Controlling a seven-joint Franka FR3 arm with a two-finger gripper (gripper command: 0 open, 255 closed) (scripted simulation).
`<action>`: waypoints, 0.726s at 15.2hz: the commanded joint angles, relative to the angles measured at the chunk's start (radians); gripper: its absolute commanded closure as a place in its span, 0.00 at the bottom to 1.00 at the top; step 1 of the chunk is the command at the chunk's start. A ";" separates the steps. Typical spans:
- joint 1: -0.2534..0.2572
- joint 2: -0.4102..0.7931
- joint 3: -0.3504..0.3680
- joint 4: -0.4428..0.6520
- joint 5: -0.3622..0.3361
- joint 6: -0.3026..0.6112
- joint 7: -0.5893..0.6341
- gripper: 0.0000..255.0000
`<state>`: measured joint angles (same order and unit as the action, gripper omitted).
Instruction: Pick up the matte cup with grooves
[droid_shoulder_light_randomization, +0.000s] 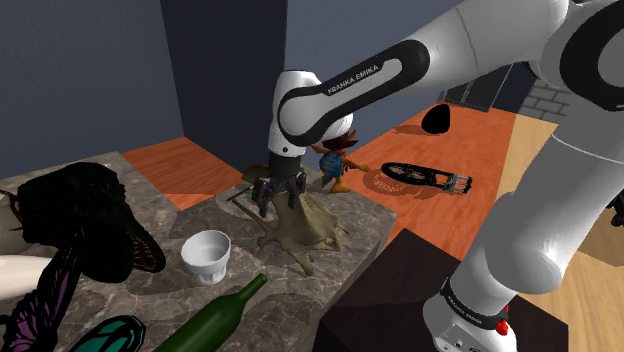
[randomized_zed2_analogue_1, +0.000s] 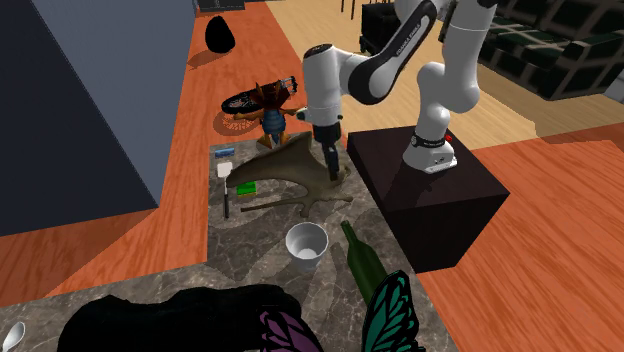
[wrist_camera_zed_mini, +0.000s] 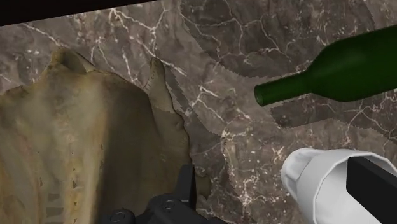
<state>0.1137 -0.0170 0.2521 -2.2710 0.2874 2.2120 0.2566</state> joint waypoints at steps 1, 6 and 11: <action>0.009 0.084 0.010 0.052 -0.013 0.039 0.027 0.00; 0.047 0.277 0.020 0.194 -0.053 0.104 0.098 0.00; 0.096 0.471 0.012 0.370 -0.096 0.135 0.164 0.00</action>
<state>0.1988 0.4121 0.2664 -1.9335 0.1990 2.3350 0.4078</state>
